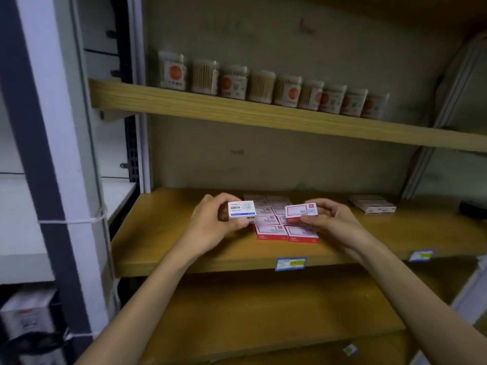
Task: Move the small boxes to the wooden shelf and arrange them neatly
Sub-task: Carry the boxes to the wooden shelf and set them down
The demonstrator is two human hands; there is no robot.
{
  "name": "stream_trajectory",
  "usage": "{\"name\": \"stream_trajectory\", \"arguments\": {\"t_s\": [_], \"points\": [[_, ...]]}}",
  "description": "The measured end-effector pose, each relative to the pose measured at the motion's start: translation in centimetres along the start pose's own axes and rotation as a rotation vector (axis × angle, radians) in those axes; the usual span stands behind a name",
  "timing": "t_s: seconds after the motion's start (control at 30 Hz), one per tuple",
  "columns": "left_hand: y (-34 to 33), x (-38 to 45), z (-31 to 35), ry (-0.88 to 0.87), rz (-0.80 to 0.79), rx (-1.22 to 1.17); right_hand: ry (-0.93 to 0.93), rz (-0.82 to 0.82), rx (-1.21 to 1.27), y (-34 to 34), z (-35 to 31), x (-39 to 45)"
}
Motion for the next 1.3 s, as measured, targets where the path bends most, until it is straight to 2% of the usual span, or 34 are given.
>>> {"name": "stream_trajectory", "arguments": {"t_s": [0.17,0.3,0.47,0.63,0.8,0.93,1.1,1.2,1.3], "points": [[-0.5,1.0,-0.7,0.07,0.017,0.05,0.041,0.027,-0.095,1.8,1.0,7.1],[-0.6,1.6,-1.0,0.119,0.066,0.089,0.035,0.007,-0.049,2.1,2.3,11.0],[-1.2,2.3,0.2,0.151,0.091,0.136,0.029,-0.109,-0.041,0.6,2.5,13.5],[-2.2,3.4,1.4,0.157,0.123,0.177,0.016,-0.193,-0.228,-0.4,3.8,15.2],[-4.3,4.7,3.2,0.13,0.12,0.19,0.006,-0.285,-0.305,0.0,4.1,15.6],[-7.4,6.8,5.4,0.08,0.088,0.196,0.137,-0.186,-0.468,2.6,2.9,15.3],[-14.4,10.0,9.0,0.057,-0.027,0.268,0.389,-0.063,-0.774,9.7,1.5,13.9],[-19.9,11.4,11.5,0.065,-0.109,0.358,0.41,0.031,-0.938,15.3,1.8,12.7],[-25.1,12.4,14.1,0.071,-0.189,0.439,0.371,0.053,-0.916,20.3,3.1,11.8]]}}
Point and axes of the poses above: each hand's wrist, its own x-axis towards the middle knuckle, its own y-axis out of the back of the hand, z = x × y, the point moved 7 cm from there along x, towards the middle knuckle, and after that the axes turned 4 degrees about -z, right-handed, at the moved point
